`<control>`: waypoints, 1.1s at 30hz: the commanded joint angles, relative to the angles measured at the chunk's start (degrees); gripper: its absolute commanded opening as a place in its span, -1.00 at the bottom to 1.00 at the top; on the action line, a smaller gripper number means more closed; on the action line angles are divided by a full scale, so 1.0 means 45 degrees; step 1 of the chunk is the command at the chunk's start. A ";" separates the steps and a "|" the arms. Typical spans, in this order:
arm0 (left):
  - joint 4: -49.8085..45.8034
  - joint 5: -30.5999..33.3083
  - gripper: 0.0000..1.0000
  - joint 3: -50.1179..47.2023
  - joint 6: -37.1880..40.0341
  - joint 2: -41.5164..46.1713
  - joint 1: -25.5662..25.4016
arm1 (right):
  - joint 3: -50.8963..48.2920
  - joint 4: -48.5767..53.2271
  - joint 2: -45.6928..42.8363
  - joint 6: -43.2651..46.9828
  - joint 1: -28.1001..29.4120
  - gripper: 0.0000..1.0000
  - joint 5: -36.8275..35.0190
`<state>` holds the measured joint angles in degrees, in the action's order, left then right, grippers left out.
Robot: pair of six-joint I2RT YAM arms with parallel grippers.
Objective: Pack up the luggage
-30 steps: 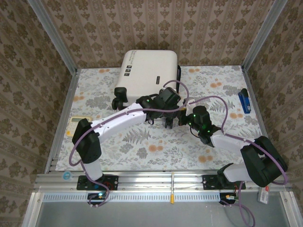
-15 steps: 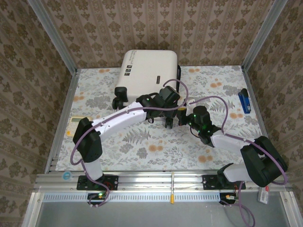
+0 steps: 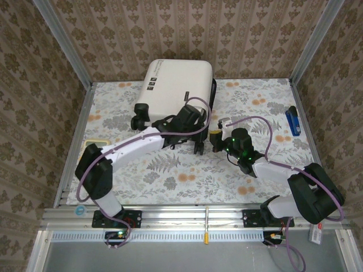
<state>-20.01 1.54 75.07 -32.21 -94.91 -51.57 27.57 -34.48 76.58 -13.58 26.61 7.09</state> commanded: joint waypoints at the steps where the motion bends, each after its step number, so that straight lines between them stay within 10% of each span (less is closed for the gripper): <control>1: 0.1936 -0.0402 -0.19 -0.1191 -0.0467 0.1016 0.0947 | -0.0014 -0.1554 -0.0309 0.0123 -0.0093 -1.00 0.0178; 23: 0.6322 -0.4150 -0.53 -0.3490 -0.2703 0.3278 0.2209 | 0.0275 -0.2014 0.0365 -0.0292 -0.0092 -1.00 0.0968; 33: 0.7045 -0.5408 -0.56 -0.3654 -0.1901 0.3663 0.1881 | 0.0678 -0.1263 0.0551 -0.1149 -0.0111 -1.00 -0.2329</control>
<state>0.75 -20.43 56.90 -44.16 -84.14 -43.66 28.27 -39.72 78.78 -17.02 26.96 7.64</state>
